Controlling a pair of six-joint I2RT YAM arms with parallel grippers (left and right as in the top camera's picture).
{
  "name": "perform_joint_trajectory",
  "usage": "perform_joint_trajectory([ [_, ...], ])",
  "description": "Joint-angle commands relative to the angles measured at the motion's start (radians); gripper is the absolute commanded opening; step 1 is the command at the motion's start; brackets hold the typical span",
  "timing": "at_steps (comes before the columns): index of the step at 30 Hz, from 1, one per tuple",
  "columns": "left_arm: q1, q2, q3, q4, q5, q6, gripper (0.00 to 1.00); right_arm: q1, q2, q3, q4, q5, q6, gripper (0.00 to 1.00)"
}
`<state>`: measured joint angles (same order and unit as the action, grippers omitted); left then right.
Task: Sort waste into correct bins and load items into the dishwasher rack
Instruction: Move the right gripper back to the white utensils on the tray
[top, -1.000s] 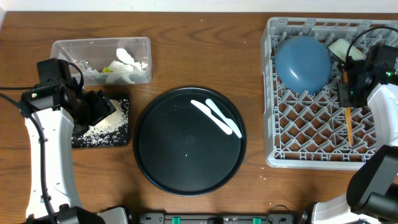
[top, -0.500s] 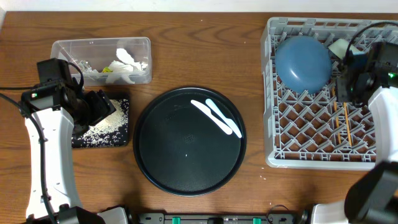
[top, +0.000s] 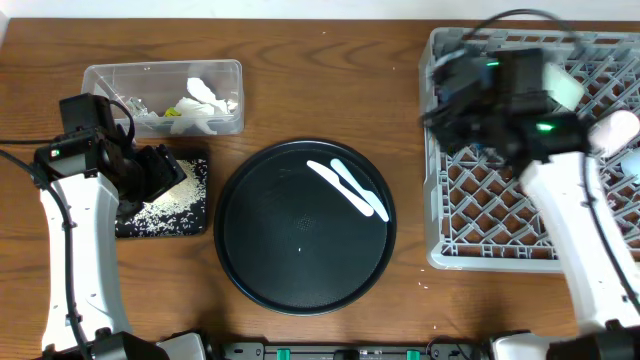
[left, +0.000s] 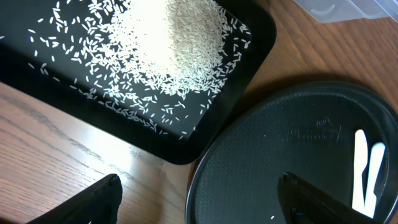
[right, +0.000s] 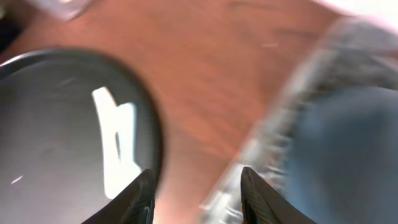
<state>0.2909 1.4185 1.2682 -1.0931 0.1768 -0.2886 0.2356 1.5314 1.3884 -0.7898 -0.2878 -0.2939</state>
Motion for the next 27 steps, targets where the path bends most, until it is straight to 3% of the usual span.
perform_joint_trajectory([
  [1,0.002,-0.001,-0.006,-0.002,-0.002,-0.005,0.81,0.104,0.07,-0.003,-0.01,-0.026,0.016,0.41],
  [15,0.002,-0.001,-0.006,-0.002,-0.002,-0.005,0.82,0.362,0.424,-0.003,0.054,0.071,0.017,0.4],
  [27,0.002,-0.001,-0.006,-0.002,-0.002,-0.005,0.81,0.414,0.529,-0.003,0.089,0.196,0.055,0.38],
])
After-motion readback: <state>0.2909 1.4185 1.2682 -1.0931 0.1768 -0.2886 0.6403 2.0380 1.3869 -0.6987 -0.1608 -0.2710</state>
